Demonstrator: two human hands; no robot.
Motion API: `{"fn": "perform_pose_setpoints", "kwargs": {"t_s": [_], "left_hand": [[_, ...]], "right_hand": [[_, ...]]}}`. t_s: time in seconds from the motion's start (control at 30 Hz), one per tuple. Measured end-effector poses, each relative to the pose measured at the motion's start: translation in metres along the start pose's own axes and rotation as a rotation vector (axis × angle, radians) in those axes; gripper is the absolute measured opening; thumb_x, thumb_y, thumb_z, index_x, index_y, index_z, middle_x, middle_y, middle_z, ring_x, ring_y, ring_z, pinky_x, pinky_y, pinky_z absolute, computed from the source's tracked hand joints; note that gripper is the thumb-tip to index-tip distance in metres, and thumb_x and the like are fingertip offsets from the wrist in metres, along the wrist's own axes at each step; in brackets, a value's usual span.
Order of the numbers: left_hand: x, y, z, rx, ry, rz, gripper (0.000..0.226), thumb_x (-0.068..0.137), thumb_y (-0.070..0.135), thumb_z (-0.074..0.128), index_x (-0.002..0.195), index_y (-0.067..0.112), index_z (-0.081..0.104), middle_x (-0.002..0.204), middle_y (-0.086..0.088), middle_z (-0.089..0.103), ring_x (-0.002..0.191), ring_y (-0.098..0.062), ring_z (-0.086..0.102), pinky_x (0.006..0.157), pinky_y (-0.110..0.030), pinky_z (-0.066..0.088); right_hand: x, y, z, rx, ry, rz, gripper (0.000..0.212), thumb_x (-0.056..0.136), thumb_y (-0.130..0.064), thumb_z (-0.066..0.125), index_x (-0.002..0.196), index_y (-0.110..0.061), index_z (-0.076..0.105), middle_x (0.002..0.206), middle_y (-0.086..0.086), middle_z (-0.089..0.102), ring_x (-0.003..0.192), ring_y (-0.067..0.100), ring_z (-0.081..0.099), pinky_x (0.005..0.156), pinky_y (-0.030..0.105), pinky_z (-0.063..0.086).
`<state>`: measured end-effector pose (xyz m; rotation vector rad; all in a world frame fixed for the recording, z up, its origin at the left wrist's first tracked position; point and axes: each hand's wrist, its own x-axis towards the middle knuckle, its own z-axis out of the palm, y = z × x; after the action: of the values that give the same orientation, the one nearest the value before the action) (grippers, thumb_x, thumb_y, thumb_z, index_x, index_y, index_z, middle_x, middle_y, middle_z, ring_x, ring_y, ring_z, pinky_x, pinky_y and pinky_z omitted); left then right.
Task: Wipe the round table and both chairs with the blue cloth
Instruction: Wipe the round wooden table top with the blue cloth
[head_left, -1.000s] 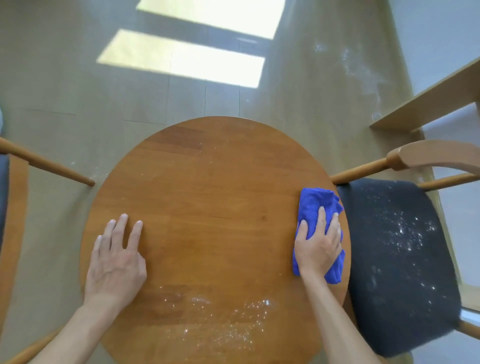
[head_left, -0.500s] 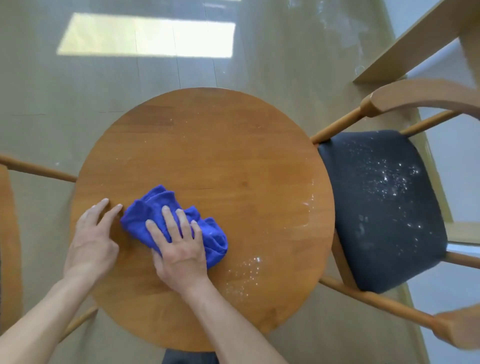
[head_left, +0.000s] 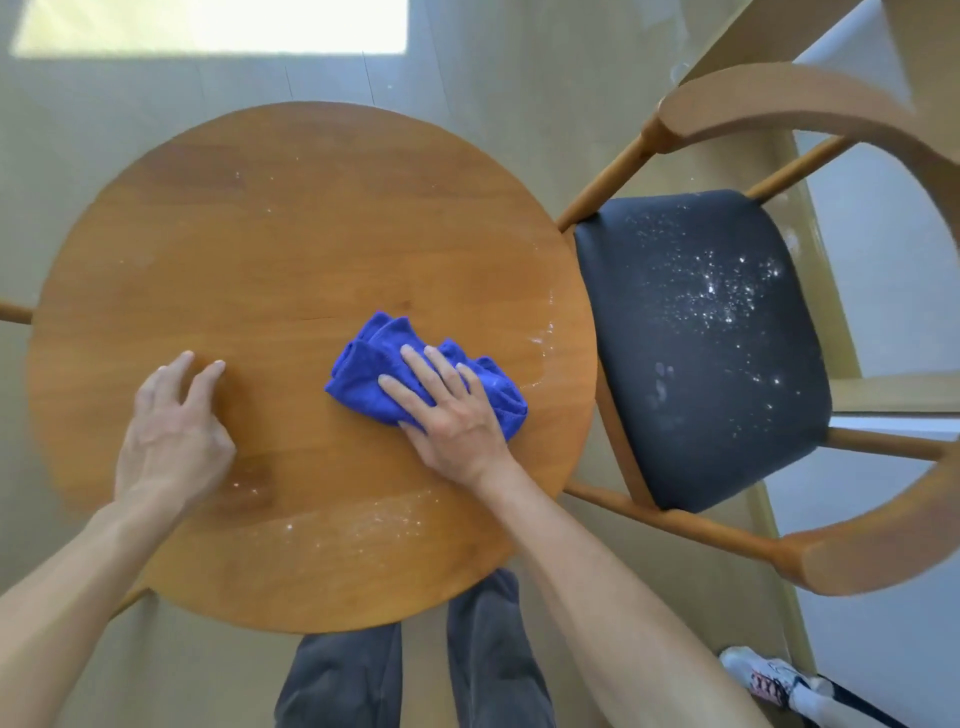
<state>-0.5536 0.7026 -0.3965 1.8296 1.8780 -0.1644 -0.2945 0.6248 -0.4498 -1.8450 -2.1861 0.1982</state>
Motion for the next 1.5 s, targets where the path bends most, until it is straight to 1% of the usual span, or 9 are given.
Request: {"fn": "perform_pose_setpoints", "kwargs": {"t_s": [0.37, 0.43, 0.6, 0.7, 0.97, 1.07, 1.2, 1.37, 1.5], "left_hand": [[-0.015, 0.074, 0.029, 0.029, -0.043, -0.049, 0.051, 0.095, 0.013, 0.040, 0.145, 0.022, 0.033, 0.157, -0.001, 0.015, 0.143, -0.020, 0.009, 0.114, -0.041, 0.023], [-0.014, 0.075, 0.028, 0.013, -0.065, -0.077, 0.051, 0.096, 0.013, 0.037, 0.146, 0.024, 0.031, 0.158, 0.002, 0.011, 0.144, -0.017, 0.005, 0.113, -0.040, 0.025], [-0.010, 0.068, 0.025, -0.022, -0.090, -0.082, 0.054, 0.095, 0.006, 0.035, 0.145, 0.026, 0.033, 0.157, 0.004, 0.010, 0.144, -0.014, 0.001, 0.112, -0.038, 0.026], [-0.012, 0.066, 0.030, -0.033, -0.063, -0.077, 0.061, 0.091, -0.001, 0.036, 0.145, 0.028, 0.032, 0.158, 0.007, 0.009, 0.144, -0.012, 0.001, 0.107, -0.039, 0.033], [-0.016, 0.053, 0.041, -0.038, -0.026, -0.005, 0.062, 0.093, 0.003, 0.038, 0.148, 0.030, 0.027, 0.159, 0.011, 0.004, 0.145, -0.010, -0.001, 0.102, -0.043, 0.041], [-0.019, 0.049, 0.042, -0.039, -0.029, 0.032, 0.059, 0.096, 0.009, 0.040, 0.149, 0.030, 0.024, 0.159, 0.012, 0.002, 0.146, -0.009, -0.002, 0.103, -0.040, 0.039], [-0.021, 0.047, 0.043, -0.028, -0.026, 0.045, 0.058, 0.097, 0.027, 0.046, 0.150, 0.030, 0.022, 0.159, 0.011, -0.001, 0.146, -0.010, -0.003, 0.108, -0.040, 0.034], [-0.023, 0.051, 0.046, -0.016, -0.029, 0.010, 0.065, 0.093, 0.043, 0.050, 0.150, 0.031, 0.020, 0.159, 0.011, -0.002, 0.146, -0.009, -0.006, 0.103, -0.050, 0.040], [-0.022, 0.052, 0.045, -0.001, -0.033, -0.007, 0.067, 0.091, 0.045, 0.052, 0.150, 0.031, 0.021, 0.159, 0.011, -0.001, 0.146, -0.009, -0.005, 0.105, -0.047, 0.038]], "right_hand": [[0.022, 0.150, -0.029, -0.061, 0.057, -0.040, 0.046, 0.090, -0.034, 0.057, 0.134, -0.022, 0.056, 0.146, 0.012, 0.046, 0.133, 0.033, 0.045, 0.097, 0.051, 0.044], [0.038, 0.165, -0.032, -0.091, 0.066, 0.017, 0.048, 0.091, -0.037, 0.054, 0.136, -0.021, 0.055, 0.147, 0.012, 0.045, 0.132, 0.034, 0.045, 0.096, 0.051, 0.045], [0.066, 0.157, -0.030, -0.126, 0.114, 0.377, 0.048, 0.091, -0.037, 0.050, 0.135, -0.021, 0.054, 0.146, 0.012, 0.046, 0.128, 0.034, 0.048, 0.085, 0.051, 0.048], [0.055, 0.123, -0.024, -0.136, 0.126, 0.421, 0.046, 0.089, -0.037, 0.051, 0.133, -0.021, 0.057, 0.143, 0.011, 0.049, 0.124, 0.034, 0.052, 0.080, 0.051, 0.048], [-0.031, -0.030, 0.007, 0.043, 0.040, 0.030, 0.044, 0.086, -0.034, 0.060, 0.130, -0.027, 0.060, 0.147, 0.006, 0.047, 0.134, 0.029, 0.045, 0.100, 0.046, 0.041], [-0.037, -0.014, 0.002, 0.065, -0.002, -0.211, 0.038, 0.091, -0.032, 0.058, 0.128, -0.027, 0.062, 0.146, 0.006, 0.048, 0.133, 0.029, 0.046, 0.100, 0.047, 0.042], [-0.020, 0.060, -0.015, -0.008, -0.097, -0.520, 0.039, 0.092, -0.031, 0.057, 0.131, -0.030, 0.059, 0.147, 0.003, 0.047, 0.134, 0.027, 0.045, 0.102, 0.046, 0.040], [0.010, 0.164, -0.045, -0.059, -0.046, -0.277, 0.046, 0.089, -0.033, 0.061, 0.134, -0.024, 0.056, 0.147, 0.011, 0.046, 0.134, 0.032, 0.044, 0.098, 0.051, 0.043], [0.027, 0.194, -0.056, -0.073, -0.043, -0.038, 0.048, 0.091, -0.040, 0.054, 0.136, -0.022, 0.052, 0.146, 0.012, 0.045, 0.131, 0.033, 0.044, 0.093, 0.051, 0.047]]}}
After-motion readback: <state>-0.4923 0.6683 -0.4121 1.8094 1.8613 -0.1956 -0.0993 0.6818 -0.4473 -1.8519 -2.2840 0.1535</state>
